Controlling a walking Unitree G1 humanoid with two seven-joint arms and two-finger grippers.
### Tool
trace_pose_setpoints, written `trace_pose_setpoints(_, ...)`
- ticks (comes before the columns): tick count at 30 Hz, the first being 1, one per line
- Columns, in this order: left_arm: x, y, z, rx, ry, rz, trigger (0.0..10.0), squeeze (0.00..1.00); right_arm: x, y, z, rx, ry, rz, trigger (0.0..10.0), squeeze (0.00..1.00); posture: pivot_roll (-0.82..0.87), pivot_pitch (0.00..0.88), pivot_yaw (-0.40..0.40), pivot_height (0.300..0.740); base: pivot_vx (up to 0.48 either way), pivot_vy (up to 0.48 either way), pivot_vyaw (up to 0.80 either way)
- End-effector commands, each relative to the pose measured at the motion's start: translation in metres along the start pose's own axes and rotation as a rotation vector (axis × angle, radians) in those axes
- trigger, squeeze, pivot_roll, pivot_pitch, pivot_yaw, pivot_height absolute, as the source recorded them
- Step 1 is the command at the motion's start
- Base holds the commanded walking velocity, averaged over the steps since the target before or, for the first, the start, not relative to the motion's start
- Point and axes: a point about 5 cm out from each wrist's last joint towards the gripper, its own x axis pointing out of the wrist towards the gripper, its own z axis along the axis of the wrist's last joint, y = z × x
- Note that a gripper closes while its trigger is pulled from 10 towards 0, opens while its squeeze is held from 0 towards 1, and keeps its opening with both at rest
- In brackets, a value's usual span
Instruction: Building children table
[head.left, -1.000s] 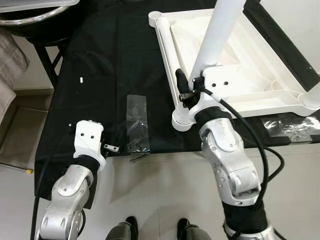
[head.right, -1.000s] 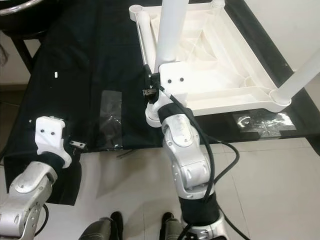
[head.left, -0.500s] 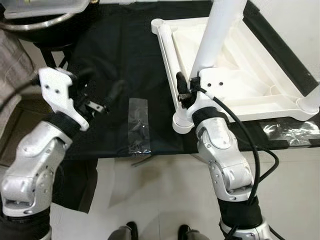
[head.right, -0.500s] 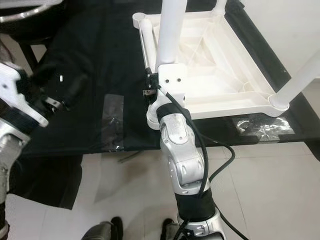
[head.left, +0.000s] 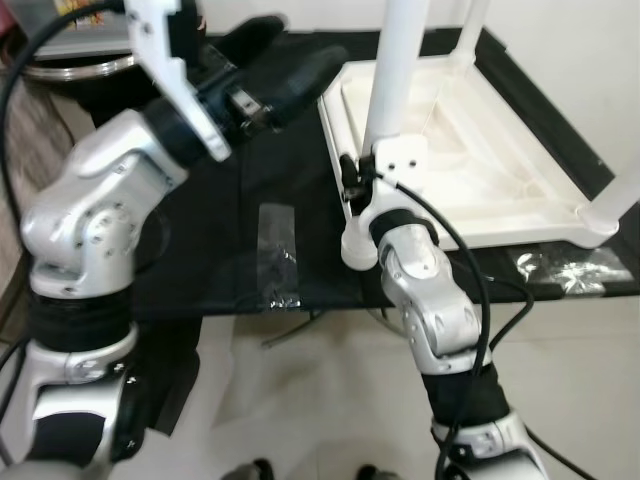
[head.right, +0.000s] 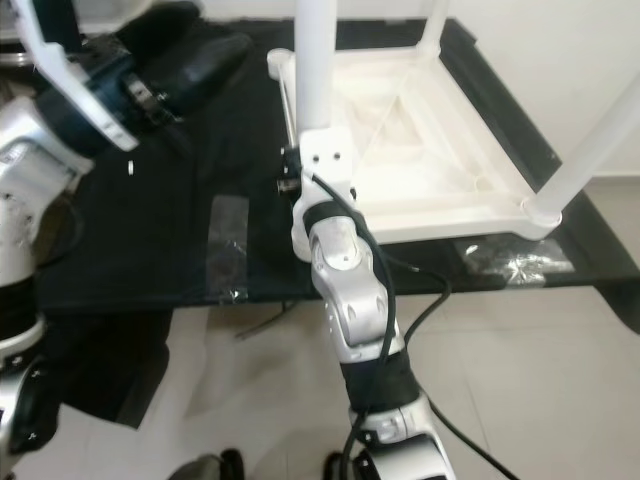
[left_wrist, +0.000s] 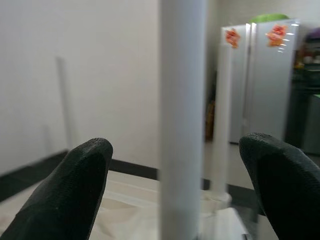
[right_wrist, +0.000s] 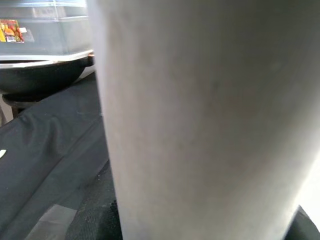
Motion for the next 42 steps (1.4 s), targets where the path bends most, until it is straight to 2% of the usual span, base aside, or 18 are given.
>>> trace_pose_setpoints(1, 0.004, -0.002, -0.006, -0.027, 0.028, -0.029, 10.0, 0.00, -0.002, 0.001, -0.027, 0.004, 0.123, 0.005, 10.0, 0.00, 0.12, 0.183, -0.002, 0.740, 0.000, 0.000, 0.00)
trace_pose_setpoints(4, 0.023, -0.008, -0.009, -0.085, 0.028, -0.087, 10.0, 0.00, -0.001, 0.006, -0.026, 0.012, 0.117, 0.020, 10.0, 0.00, 0.12, 0.179, 0.001, 0.740, 0.000, 0.000, 0.00)
trace_pose_setpoints(5, 0.023, -0.008, -0.009, -0.085, 0.028, -0.087, 10.0, 0.00, -0.001, 0.006, -0.026, 0.012, 0.117, 0.020, 10.0, 0.00, 0.12, 0.179, 0.001, 0.740, 0.000, 0.000, 0.00)
trace_pose_setpoints(8, 0.037, -0.009, -0.011, -0.090, 0.043, -0.116, 10.0, 0.00, 0.000, 0.009, -0.026, 0.022, 0.112, 0.028, 10.0, 0.00, 0.12, 0.176, 0.006, 0.740, 0.000, 0.000, 0.00)
trace_pose_setpoints(11, 0.042, -0.008, -0.012, -0.086, 0.053, -0.112, 10.0, 0.00, 0.000, 0.010, -0.026, 0.023, 0.110, 0.029, 10.0, 0.00, 0.12, 0.177, 0.008, 0.740, 0.000, 0.000, 0.00)
trace_pose_setpoints(14, 0.055, -0.008, -0.016, -0.065, 0.102, -0.121, 10.0, 0.00, 0.001, 0.011, -0.026, 0.028, 0.105, 0.030, 10.0, 0.00, 0.12, 0.178, 0.011, 0.740, 0.000, 0.000, 0.00)
trace_pose_setpoints(22, 0.068, -0.005, -0.021, -0.043, 0.169, -0.122, 10.0, 0.00, 0.001, 0.012, -0.025, 0.036, 0.098, 0.029, 10.0, 0.00, 0.12, 0.180, 0.017, 0.740, 0.000, 0.000, 0.00)
trace_pose_setpoints(23, 0.070, -0.004, -0.022, -0.035, 0.178, -0.119, 1.6, 0.00, 0.001, 0.012, -0.025, 0.038, 0.096, 0.028, 10.0, 0.00, 0.12, 0.180, 0.018, 0.740, 0.000, 0.000, 0.00)
trace_pose_setpoints(24, 0.073, -0.003, -0.021, -0.032, 0.182, -0.123, 0.0, 0.00, 0.001, 0.012, -0.025, 0.044, 0.094, 0.024, 10.0, 0.00, 0.12, 0.181, 0.021, 0.740, 0.000, 0.000, 0.00)
trace_pose_setpoints(41, 0.082, -0.003, -0.016, -0.020, 0.193, -0.166, 0.0, 0.00, 0.001, 0.006, -0.019, 0.090, 0.072, 0.031, 10.0, 0.00, 0.13, 0.187, 0.031, 0.740, 0.000, 0.000, 0.00)
trace_pose_setpoints(42, 0.082, -0.003, -0.016, -0.019, 0.194, -0.173, 0.0, 0.00, 0.002, 0.003, -0.015, 0.122, 0.052, 0.059, 10.0, 0.90, 0.13, 0.187, 0.033, 0.740, 0.000, 0.000, 0.00)
